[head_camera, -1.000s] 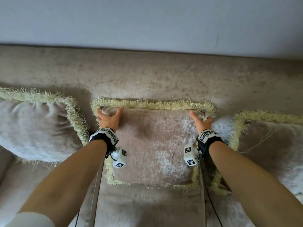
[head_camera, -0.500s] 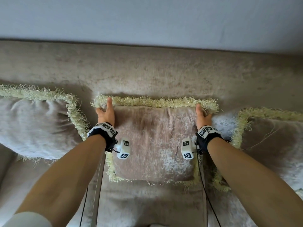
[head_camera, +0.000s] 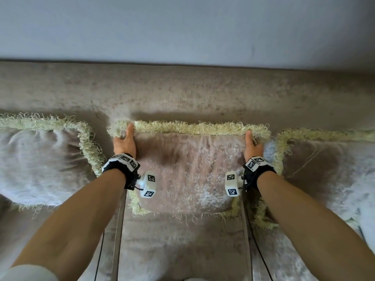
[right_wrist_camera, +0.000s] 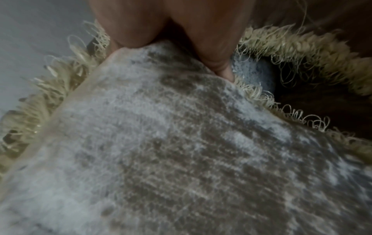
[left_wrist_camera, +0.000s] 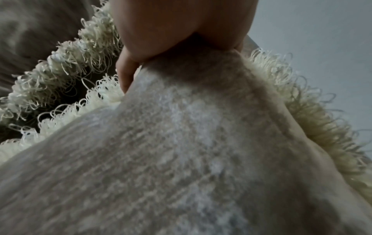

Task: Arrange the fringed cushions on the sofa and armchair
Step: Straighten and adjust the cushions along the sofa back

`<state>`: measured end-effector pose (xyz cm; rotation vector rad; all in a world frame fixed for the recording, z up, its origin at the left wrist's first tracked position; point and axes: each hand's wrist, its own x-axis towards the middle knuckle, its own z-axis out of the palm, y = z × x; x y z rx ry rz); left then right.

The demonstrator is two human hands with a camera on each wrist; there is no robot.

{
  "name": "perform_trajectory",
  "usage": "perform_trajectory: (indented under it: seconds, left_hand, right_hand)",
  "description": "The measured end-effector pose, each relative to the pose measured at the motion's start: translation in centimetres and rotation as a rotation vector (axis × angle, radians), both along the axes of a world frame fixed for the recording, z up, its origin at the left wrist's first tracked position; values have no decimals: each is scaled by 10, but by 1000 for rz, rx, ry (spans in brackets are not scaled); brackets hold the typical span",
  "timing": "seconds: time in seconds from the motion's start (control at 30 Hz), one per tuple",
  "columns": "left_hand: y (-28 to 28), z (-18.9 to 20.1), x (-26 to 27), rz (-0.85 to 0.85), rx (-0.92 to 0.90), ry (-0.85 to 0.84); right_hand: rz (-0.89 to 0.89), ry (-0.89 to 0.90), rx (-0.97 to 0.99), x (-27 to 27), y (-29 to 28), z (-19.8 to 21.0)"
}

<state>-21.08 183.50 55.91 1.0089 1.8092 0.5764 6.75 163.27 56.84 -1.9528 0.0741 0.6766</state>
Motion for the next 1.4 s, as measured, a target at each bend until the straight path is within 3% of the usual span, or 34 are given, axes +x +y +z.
perform_trajectory:
  seconds: [0.23,0.37,0.47,0.63,0.73,0.87,1.03,1.4]
  left_hand:
    - [14,8,-2,-21,49,32]
    - [23,7,1,20,82,-82]
    - [21,0,2,-73,57,-109]
    - [6,-2,8,-209,60,0]
    - [5,-2,5,-228,0,199]
    - [0,10,6,-220,-22,244]
    - [-25,25,0,-219,73,204]
    - [-111,79,-17,-447,315,129]
  right_hand:
    - [30,-38,-24,13,3,5]
    - [-4,-27,18,16,10,6]
    - [53,30,26,14,10,1]
    - [165,94,-78,13,7,-8]
    - [170,84,-185,15,2,-10]
    - [159,64,-136,13,2,-7]
    - [120,90,-49,10,-4,4]
    - [217,-81,-12,-29,-57,59]
